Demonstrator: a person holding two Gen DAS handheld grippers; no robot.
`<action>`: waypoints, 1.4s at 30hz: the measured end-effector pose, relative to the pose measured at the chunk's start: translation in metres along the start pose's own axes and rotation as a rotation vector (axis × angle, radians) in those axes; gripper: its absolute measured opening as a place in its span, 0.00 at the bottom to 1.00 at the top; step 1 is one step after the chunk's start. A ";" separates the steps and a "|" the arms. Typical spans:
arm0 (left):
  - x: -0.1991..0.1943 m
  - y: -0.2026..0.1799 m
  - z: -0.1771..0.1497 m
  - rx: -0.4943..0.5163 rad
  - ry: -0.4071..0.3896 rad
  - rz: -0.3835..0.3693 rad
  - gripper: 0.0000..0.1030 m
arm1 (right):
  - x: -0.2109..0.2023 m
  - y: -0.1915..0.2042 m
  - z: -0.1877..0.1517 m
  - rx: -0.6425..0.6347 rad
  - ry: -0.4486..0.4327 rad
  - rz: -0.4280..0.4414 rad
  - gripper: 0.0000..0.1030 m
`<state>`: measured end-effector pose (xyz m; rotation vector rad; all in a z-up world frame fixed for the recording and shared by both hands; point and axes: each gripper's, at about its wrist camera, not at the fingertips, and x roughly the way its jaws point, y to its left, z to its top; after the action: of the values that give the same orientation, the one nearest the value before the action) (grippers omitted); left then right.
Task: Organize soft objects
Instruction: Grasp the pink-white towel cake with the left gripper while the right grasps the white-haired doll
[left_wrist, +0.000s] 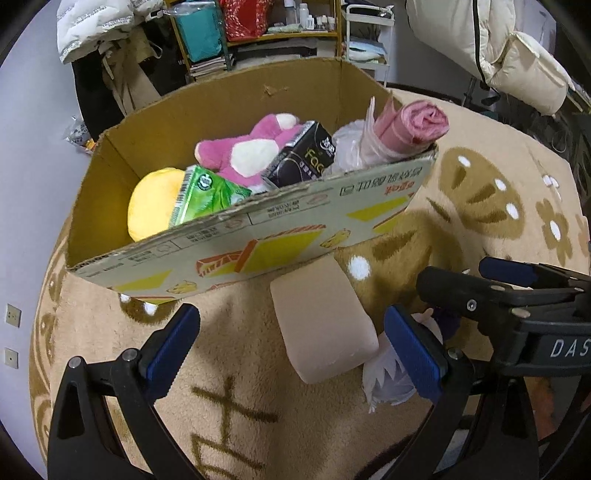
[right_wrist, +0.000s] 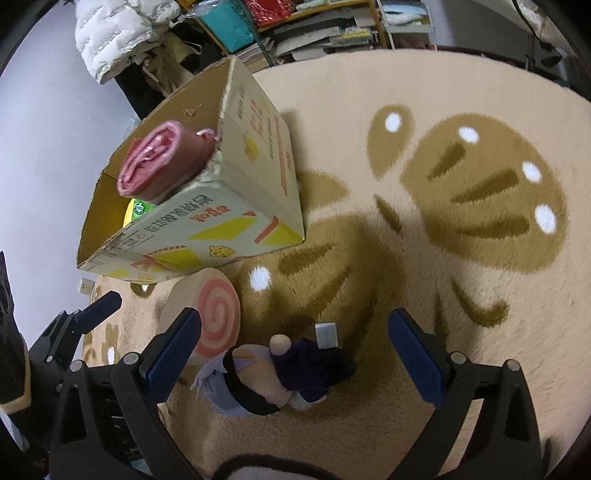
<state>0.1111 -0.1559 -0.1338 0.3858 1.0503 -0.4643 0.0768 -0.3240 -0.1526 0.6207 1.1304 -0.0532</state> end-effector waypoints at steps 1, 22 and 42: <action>0.002 0.000 0.000 0.001 0.004 -0.001 0.96 | 0.001 -0.001 0.001 0.002 0.004 0.001 1.00; 0.029 -0.003 -0.009 0.011 0.089 -0.049 0.70 | 0.038 -0.003 -0.017 0.078 0.145 0.058 0.91; 0.020 -0.001 -0.023 -0.044 0.102 -0.082 0.36 | 0.036 0.001 -0.023 0.027 0.081 0.047 0.47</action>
<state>0.1024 -0.1489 -0.1622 0.3311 1.1768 -0.4977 0.0743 -0.3026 -0.1889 0.6786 1.1943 -0.0030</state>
